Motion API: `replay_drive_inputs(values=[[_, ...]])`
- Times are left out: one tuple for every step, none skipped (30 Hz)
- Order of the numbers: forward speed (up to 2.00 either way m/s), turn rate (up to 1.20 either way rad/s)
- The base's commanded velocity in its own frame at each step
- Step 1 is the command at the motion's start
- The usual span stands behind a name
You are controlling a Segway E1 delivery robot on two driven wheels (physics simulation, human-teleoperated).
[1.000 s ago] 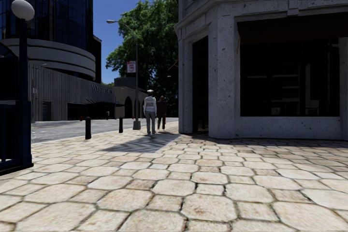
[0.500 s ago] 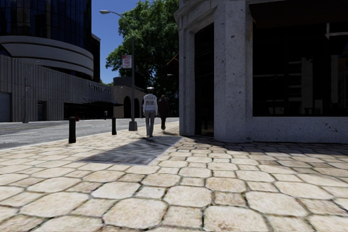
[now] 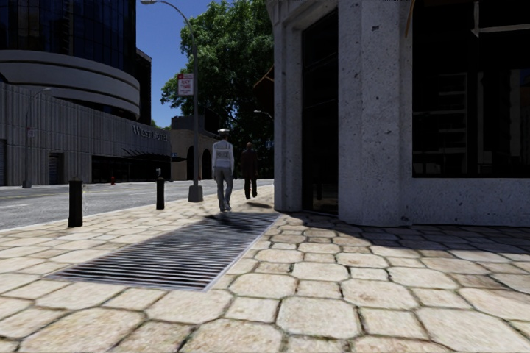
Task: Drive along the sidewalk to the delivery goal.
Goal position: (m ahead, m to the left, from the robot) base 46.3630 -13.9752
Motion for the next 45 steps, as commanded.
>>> replay_drive_inputs(values=[[2.00,0.21],[2.00,0.22],[2.00,0.23],[2.00,0.23],[2.00,0.25],[2.00,0.27],[2.00,0.28],[2.00,0.29],[2.00,0.31],[2.00,0.35],[2.00,0.36],[2.00,0.37],[2.00,0.37],[2.00,0.37],[2.00,0.37],[2.00,0.37],[2.00,0.37],[2.00,0.37],[2.00,0.37],[2.00,0.37],[2.00,0.37],[2.00,0.37],[2.00,0.37],[2.00,0.36],[2.00,0.24],[2.00,0.20],[2.00,0.18],[2.00,0.00],[2.00,0.00],[2.00,0.00],[2.00,0.00],[2.00,0.00],[2.00,0.00],[2.00,0.00],[2.00,0.00],[2.00,0.00],[2.00,0.00],[2.00,0.00],[2.00,0.00],[2.00,0.00],[2.00,0.00],[2.00,0.00],[2.00,0.00],[2.00,0.00],[2.00,0.00]])
